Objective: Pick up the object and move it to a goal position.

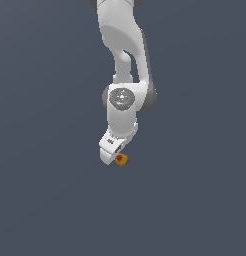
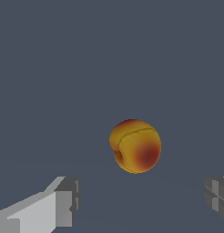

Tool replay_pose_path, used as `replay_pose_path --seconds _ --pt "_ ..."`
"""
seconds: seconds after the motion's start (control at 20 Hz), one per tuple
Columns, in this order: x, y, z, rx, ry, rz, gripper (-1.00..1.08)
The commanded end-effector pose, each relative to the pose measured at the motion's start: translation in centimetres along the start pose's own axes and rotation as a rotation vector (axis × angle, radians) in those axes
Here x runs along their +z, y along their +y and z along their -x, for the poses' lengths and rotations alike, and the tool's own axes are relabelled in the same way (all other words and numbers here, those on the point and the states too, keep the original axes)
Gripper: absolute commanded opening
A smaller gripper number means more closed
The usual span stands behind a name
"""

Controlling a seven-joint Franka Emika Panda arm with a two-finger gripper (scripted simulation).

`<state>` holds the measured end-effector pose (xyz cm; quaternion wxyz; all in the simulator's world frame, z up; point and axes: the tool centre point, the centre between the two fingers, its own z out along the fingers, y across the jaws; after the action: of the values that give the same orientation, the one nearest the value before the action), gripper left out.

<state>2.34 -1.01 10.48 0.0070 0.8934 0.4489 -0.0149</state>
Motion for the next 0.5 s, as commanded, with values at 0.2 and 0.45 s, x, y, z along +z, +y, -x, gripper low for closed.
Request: replay_pose_path --seconds 0.2,0.45 --pt "1.1 0.4 -0.5 -0.164 0.016 0.002 1.0" --pt "1.6 0.6 -0.8 -0.25 0.025 0.004 1.0"
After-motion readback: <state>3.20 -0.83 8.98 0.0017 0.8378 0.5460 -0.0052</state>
